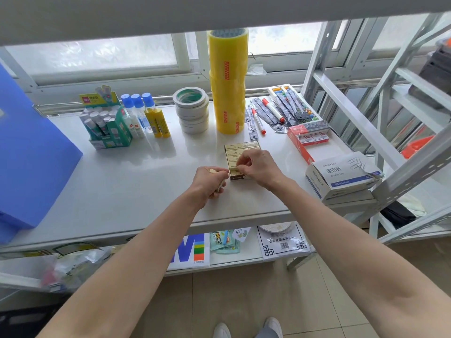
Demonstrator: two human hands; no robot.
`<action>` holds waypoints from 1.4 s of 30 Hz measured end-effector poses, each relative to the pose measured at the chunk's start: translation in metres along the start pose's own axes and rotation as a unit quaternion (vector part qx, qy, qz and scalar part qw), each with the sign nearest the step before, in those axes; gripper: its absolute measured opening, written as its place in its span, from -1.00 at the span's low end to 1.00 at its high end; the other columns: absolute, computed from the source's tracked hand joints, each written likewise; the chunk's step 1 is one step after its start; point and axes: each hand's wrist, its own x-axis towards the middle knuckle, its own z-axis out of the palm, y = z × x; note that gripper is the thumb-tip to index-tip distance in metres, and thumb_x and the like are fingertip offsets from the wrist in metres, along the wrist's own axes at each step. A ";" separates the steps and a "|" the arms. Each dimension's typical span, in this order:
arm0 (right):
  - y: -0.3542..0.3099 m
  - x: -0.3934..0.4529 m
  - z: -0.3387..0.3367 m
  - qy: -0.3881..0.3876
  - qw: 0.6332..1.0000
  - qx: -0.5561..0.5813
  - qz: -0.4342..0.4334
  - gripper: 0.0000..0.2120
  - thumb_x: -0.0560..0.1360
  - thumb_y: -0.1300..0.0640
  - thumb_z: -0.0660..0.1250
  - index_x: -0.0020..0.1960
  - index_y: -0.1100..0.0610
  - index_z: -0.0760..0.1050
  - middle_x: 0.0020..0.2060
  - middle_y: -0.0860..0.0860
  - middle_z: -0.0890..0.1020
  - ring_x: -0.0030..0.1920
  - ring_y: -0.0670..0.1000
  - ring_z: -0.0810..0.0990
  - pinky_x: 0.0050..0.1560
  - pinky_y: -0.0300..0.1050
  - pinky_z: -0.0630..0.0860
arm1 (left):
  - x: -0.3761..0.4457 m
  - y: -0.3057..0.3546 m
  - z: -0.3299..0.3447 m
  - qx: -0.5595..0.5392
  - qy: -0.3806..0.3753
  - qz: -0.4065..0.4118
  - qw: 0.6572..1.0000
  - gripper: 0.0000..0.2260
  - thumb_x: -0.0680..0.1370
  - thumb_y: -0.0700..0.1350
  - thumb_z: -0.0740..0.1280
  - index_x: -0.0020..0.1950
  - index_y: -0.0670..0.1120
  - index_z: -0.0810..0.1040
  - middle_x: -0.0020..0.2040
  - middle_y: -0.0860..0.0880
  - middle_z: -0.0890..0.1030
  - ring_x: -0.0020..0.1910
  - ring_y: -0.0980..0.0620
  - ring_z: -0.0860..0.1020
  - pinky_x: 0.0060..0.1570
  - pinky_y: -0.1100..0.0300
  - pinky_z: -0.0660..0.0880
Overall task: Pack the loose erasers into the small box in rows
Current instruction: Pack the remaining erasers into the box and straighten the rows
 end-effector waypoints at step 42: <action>-0.022 -0.040 -0.010 -0.039 0.931 0.361 0.038 -0.68 0.47 0.41 0.35 0.21 0.23 0.49 -0.07 0.04 0.59 -0.06 -0.09 0.61 -0.04 -0.25 0.59 | -0.007 -0.004 -0.014 -0.214 -0.111 0.023 0.970 -0.81 0.54 -0.15 0.37 0.11 -0.22 0.56 -0.27 -0.05 0.51 -0.42 0.09 0.41 -0.61 0.34 0.23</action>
